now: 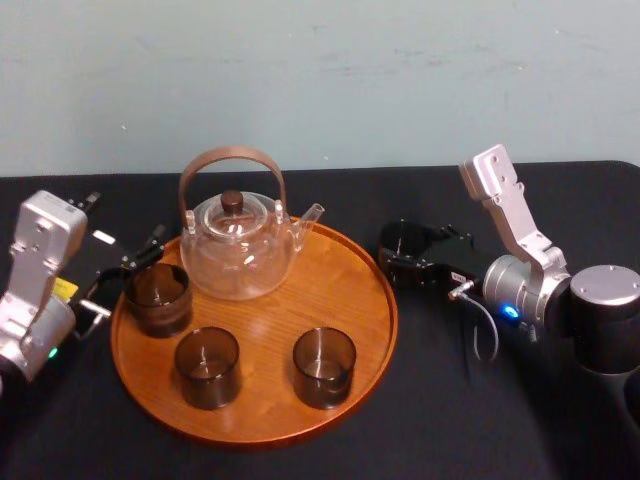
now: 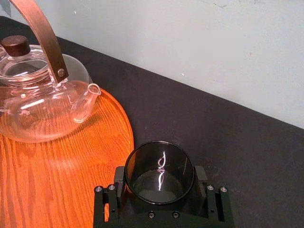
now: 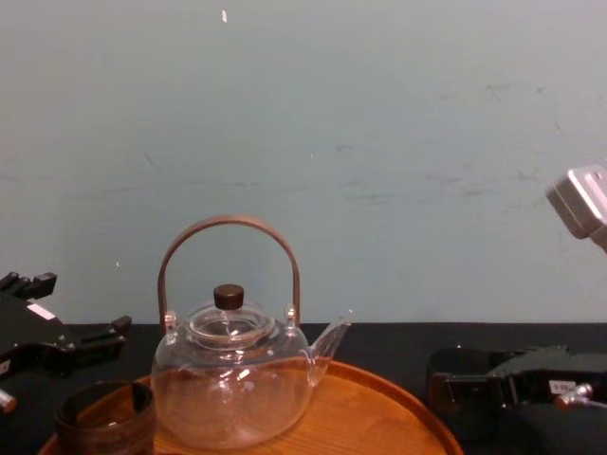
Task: Pick up the glass from the table and place it on the tray.
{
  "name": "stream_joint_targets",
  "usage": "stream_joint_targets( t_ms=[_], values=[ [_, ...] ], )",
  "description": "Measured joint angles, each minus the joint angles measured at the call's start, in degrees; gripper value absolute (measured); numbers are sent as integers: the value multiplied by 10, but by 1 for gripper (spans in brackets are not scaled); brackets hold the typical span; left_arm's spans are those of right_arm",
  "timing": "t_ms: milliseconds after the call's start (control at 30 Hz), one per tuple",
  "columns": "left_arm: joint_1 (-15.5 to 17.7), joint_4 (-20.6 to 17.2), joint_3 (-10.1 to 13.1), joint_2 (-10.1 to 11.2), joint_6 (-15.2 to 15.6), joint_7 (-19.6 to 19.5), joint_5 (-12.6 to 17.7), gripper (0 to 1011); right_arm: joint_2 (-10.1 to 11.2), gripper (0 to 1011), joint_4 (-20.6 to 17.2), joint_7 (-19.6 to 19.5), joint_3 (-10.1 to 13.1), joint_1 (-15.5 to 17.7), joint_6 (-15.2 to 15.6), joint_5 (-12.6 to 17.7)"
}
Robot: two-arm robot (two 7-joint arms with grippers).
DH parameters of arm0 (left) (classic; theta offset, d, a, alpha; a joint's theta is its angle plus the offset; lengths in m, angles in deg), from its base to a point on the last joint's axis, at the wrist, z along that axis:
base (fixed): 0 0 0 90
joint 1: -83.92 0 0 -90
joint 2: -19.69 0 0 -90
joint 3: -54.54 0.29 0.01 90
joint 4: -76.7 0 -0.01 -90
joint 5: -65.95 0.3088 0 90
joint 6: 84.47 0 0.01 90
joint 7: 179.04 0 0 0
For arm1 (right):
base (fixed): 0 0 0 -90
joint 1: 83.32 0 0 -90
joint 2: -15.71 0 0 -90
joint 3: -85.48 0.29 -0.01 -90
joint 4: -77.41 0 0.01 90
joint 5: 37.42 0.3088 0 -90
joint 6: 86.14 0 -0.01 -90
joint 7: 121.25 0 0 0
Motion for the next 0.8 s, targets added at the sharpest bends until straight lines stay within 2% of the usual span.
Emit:
stream_joint_targets(
  t_ms=[567,800],
  values=[
    [0,0,0,0,0,0,0,1002,0,882,-1,1,0,1,0,2],
    [0,0,0,0,0,0,0,1001,11,882,-27,9,14,16,0,14]
  ],
)
